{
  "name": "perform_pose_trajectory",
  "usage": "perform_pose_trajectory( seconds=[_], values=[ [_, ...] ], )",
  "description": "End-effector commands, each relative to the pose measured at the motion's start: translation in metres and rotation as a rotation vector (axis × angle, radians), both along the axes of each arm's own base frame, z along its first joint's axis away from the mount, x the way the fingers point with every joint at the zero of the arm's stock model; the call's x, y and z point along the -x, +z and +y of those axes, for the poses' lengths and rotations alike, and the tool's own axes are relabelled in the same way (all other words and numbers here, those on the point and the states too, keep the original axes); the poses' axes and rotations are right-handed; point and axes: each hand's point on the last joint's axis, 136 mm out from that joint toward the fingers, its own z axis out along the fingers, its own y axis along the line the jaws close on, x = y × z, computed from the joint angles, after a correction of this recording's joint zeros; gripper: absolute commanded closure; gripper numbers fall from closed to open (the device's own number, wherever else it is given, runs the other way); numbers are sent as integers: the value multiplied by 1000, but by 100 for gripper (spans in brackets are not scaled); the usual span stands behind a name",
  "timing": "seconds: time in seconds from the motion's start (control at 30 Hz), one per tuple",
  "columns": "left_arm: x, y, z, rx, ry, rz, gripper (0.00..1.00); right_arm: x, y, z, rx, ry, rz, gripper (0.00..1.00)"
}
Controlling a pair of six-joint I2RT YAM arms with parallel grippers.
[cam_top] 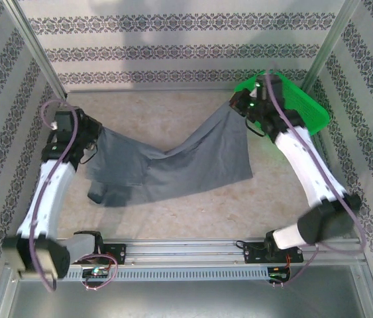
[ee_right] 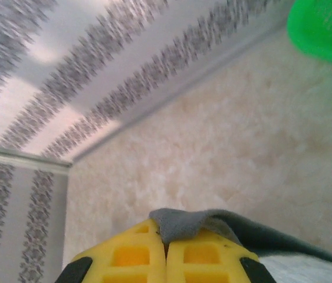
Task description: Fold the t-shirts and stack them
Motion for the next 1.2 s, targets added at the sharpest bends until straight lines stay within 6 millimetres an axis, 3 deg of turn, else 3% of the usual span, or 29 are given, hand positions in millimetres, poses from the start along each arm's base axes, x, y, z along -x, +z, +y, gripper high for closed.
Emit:
perform_pose_trajectory(
  seconds=[0.0, 0.07, 0.13, 0.17, 0.3, 0.4, 0.47, 0.53, 0.6, 0.7, 0.8, 0.97, 1.0, 1.07, 1.17],
  values=[
    [-44, 16, 1, 90, -76, -129, 100, -47, -1, 28, -104, 86, -32, 100],
    [-71, 21, 14, 105, -80, -162, 100, -78, 0, 34, -104, 101, -47, 100],
    [-99, 42, 30, 104, -84, -215, 100, -107, 11, 34, -107, 99, -76, 100],
    [-109, 61, 37, 92, -85, -253, 100, -117, 20, 32, -115, 92, -90, 100],
    [-128, 159, 64, 11, -62, -443, 100, -138, 103, 13, -145, 49, -262, 100],
    [-119, 227, 74, -60, -53, -548, 100, -130, 165, -3, -181, 29, -386, 100],
    [-102, 268, 77, -99, -37, -623, 100, -118, 194, -12, -192, 20, -439, 100],
    [-83, 289, 77, -126, -16, -657, 100, -106, 205, -19, -191, 13, -445, 100],
    [-65, 290, 74, -124, 0, -640, 100, -96, 198, -21, -186, 15, -405, 100],
    [-34, 253, 73, -104, 58, -539, 100, -74, 164, -22, -166, 11, -307, 100],
    [-3, 174, 74, -41, 144, -368, 100, -45, 98, -29, -145, -43, -162, 100],
    [45, 10, 57, 3, 121, 18, 100, 26, -80, -28, -78, -107, 216, 100],
    [50, -14, 53, 14, 103, 58, 93, 37, -106, -25, -60, -101, 265, 100],
    [58, -61, 43, 41, 55, 142, 69, 56, -159, -20, -25, -81, 373, 79],
    [72, -110, 32, 70, 8, 264, 45, 75, -215, -29, 62, -77, 542, 55]
  ],
)
